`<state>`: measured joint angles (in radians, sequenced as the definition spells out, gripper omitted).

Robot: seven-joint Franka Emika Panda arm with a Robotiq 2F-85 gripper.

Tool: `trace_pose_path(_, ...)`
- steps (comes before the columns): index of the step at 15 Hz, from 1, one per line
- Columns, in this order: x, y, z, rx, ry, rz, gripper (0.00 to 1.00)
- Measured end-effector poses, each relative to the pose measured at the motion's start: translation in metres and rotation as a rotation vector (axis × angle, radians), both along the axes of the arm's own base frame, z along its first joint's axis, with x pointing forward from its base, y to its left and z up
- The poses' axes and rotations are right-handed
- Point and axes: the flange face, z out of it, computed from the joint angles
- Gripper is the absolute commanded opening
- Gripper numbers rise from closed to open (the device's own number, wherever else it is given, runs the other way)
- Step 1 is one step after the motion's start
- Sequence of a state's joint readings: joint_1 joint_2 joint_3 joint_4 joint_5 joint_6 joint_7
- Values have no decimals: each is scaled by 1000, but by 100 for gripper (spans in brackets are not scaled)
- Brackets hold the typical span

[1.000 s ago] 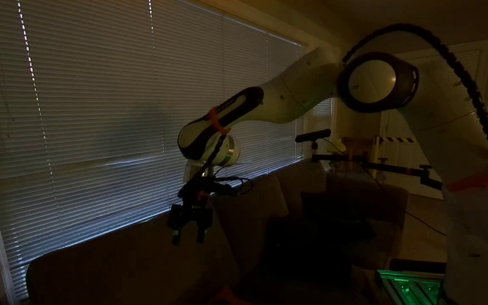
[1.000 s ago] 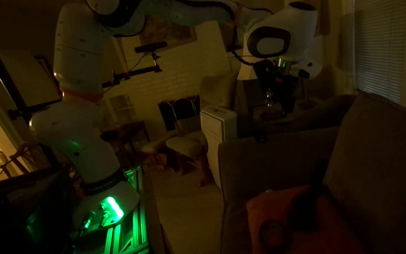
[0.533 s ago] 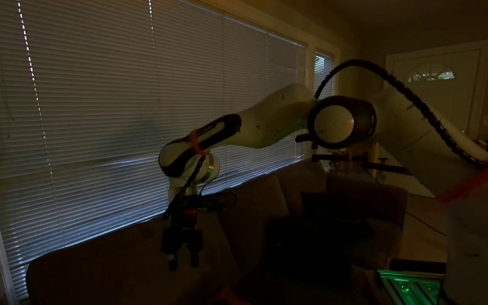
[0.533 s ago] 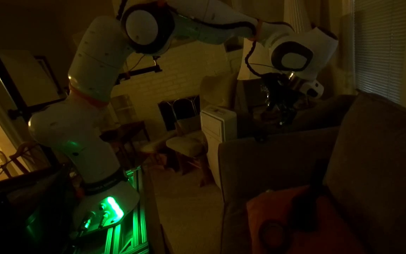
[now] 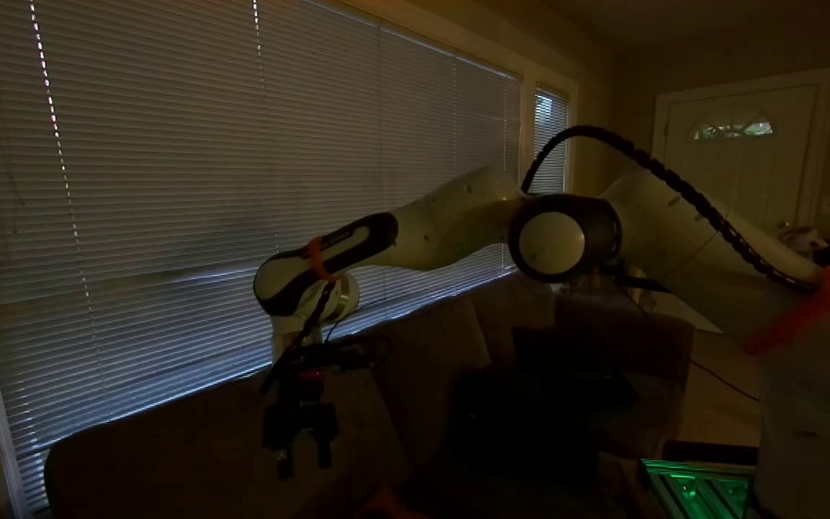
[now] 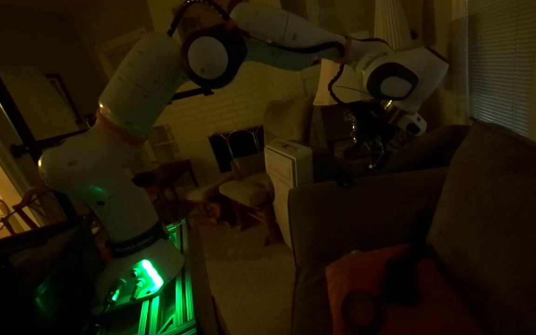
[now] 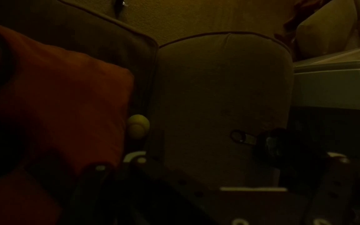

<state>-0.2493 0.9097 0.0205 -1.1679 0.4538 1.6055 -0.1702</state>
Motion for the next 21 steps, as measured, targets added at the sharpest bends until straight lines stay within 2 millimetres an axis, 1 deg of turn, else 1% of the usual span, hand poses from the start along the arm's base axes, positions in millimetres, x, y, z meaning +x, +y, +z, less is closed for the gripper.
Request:
trace_pose_path(7, 1, 0, 2, -2, 0, -2, 100)
trace_pose_path(9, 0, -1, -1, 1, 3, -3, 100)
trace_pose_path(11, 1, 1, -10, 15, 2, 8, 100)
trace_pose_path(13, 5, 7, -26, 40, -5, 28, 100)
trace_pose_path(16, 16, 24, -48, 83, -28, 65, 100)
trace_pose_path(19, 29, 42, -62, 130, -56, 71, 100)
trace_pose_path(21, 33, 49, -71, 163, -67, 67, 100)
